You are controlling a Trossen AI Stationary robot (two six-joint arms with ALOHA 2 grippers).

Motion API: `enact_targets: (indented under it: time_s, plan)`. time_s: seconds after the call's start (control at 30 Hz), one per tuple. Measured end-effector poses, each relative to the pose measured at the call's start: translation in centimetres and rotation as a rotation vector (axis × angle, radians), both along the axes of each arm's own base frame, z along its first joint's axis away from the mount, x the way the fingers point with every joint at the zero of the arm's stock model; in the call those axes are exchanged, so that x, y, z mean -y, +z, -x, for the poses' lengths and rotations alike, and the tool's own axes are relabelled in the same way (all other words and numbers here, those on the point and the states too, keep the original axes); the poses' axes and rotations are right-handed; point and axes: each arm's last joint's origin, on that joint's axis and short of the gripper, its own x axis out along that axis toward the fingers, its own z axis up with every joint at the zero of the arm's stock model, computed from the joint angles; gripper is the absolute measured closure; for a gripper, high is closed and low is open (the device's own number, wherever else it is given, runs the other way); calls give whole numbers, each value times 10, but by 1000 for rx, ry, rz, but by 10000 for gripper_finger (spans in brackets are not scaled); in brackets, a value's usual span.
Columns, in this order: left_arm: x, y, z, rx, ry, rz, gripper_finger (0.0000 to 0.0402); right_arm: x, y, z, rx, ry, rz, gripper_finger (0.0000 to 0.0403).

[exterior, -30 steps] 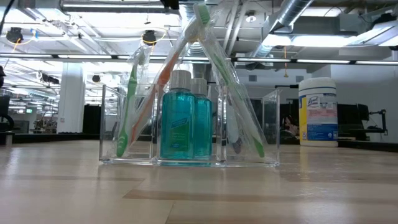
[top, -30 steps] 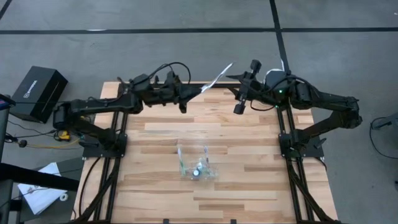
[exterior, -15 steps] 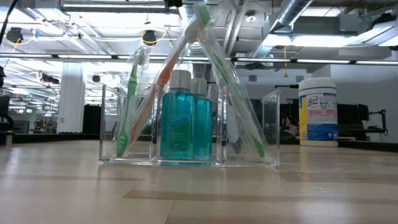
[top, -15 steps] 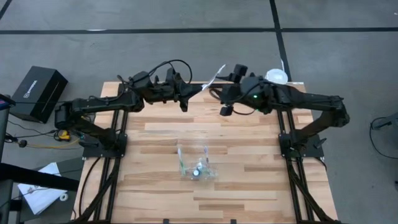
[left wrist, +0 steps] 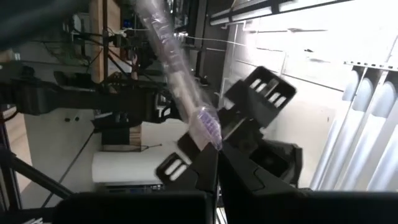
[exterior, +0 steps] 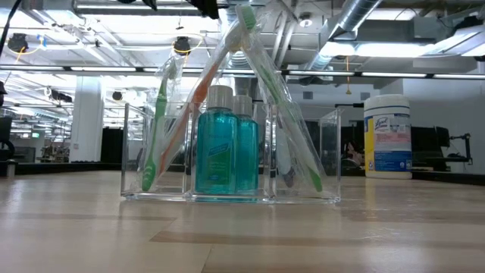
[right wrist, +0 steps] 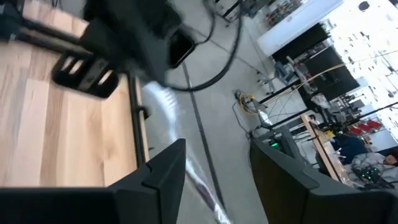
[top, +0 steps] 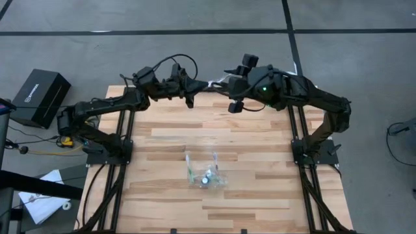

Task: Pick & Place toothbrushing station
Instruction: Put the purple toothbrush into the center transparent organizer

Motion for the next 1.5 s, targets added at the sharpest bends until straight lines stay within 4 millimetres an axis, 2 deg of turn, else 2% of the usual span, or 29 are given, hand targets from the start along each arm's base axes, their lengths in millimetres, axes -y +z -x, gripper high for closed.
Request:
enact_targets:
  time_s: [0.5,0.83,0.97,1.17,1.5]
  plan:
    - [1,8,2,41,-41,-8,401,0,-4,-1,-20,39,-37,224]
    - [3,10,2,63,-49,-13,401,0,-18,-19,-71,63,-48,227]
    - [4,10,2,66,-50,-13,401,0,-18,-20,-67,64,-45,234]
    - [4,11,2,71,-56,-18,401,5,-15,-19,-26,40,-59,264]
    - [4,12,2,82,-54,-21,401,10,-14,-20,-17,27,-60,356]
